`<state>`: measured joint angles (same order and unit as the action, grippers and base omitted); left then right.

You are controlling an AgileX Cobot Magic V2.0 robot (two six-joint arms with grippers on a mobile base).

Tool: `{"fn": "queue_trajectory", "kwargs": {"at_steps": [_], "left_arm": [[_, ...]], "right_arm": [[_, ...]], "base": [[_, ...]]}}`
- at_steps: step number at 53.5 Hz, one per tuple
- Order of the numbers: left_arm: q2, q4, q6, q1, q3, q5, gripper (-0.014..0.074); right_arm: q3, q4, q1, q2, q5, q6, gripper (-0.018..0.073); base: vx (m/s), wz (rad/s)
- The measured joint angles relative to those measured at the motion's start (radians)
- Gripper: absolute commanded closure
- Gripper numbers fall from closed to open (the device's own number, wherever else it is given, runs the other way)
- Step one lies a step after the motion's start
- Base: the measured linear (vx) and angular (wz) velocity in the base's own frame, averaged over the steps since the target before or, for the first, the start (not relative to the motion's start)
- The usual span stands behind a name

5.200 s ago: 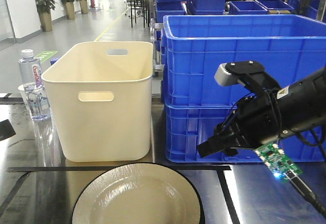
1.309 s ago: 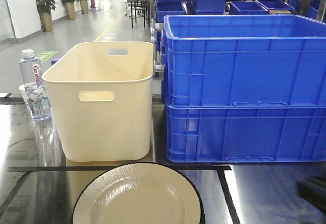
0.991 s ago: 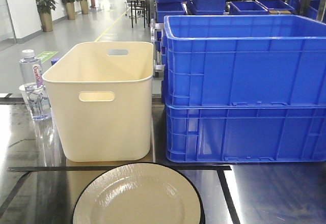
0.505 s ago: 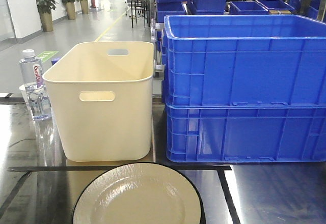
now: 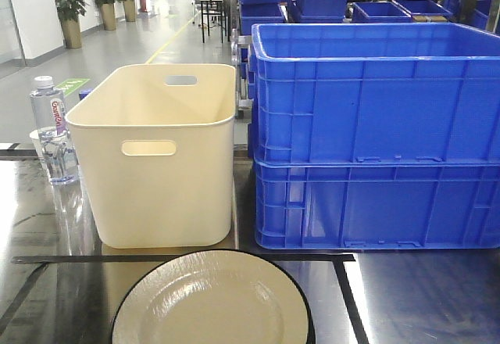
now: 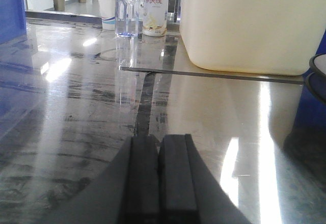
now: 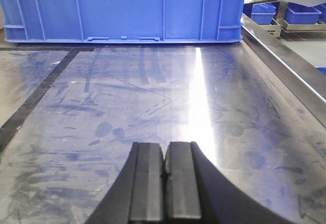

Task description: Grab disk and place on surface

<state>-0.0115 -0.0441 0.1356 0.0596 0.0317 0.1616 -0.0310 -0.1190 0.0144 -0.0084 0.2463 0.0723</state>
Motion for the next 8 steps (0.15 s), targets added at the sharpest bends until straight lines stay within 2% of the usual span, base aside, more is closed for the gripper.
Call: {"fn": "queue_trajectory", "kwargs": {"at_steps": [8], "left_arm": [[0.000, 0.000, 0.000, 0.000, 0.000, 0.000, 0.0605]], "right_arm": [[0.000, 0.000, 0.000, 0.000, 0.000, 0.000, 0.0568]], "base": [[0.00, 0.00]]}}
